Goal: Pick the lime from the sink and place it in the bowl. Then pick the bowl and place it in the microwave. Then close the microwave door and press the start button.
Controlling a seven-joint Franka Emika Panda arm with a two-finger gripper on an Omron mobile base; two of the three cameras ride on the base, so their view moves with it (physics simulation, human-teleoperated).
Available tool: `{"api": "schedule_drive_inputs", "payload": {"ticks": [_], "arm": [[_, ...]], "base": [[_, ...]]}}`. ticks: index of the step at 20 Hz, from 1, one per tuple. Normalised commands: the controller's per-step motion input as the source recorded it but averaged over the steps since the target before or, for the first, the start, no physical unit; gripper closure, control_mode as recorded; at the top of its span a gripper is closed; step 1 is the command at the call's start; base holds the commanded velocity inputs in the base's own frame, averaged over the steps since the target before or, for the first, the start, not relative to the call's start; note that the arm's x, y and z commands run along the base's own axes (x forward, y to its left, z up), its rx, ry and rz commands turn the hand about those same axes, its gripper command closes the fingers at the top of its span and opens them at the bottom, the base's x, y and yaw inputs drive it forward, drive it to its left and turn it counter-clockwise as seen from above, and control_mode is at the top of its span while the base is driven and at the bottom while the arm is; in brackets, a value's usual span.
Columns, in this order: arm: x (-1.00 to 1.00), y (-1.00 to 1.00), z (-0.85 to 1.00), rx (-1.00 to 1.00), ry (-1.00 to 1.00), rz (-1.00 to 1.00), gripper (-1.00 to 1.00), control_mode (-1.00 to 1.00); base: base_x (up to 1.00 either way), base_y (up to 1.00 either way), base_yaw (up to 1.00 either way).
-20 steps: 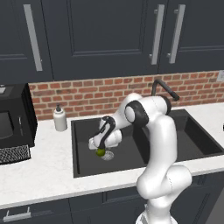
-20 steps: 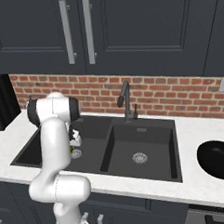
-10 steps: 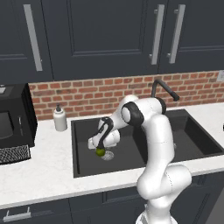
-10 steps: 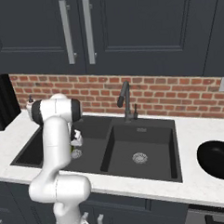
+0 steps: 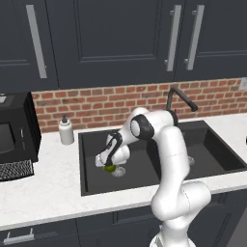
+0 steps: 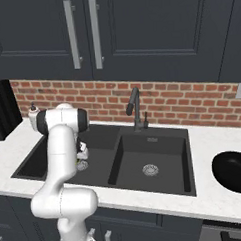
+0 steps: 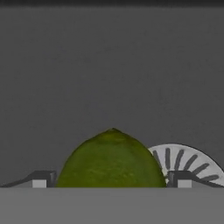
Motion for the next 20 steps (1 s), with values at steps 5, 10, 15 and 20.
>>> {"api": "schedule_drive_inputs", "payload": {"ticks": [5,10,15,20], "arm": [[0.0,0.05,-0.29,0.0,0.02,0.0,1.0,-1.0],[-0.12,0.0,-0.15,0.0,0.0,0.0,1.0,-1.0],[-0.61,-0.05,0.04,0.0,0.0,0.0,1.0,-1.0],[-0.86,-0.28,0.35,0.0,-0.08,0.0,1.0,-1.0]], "base": [[0.0,0.0,0.0],[0.0,0.0,0.0],[0.0,0.0,0.0],[0.0,0.0,0.0]]}}
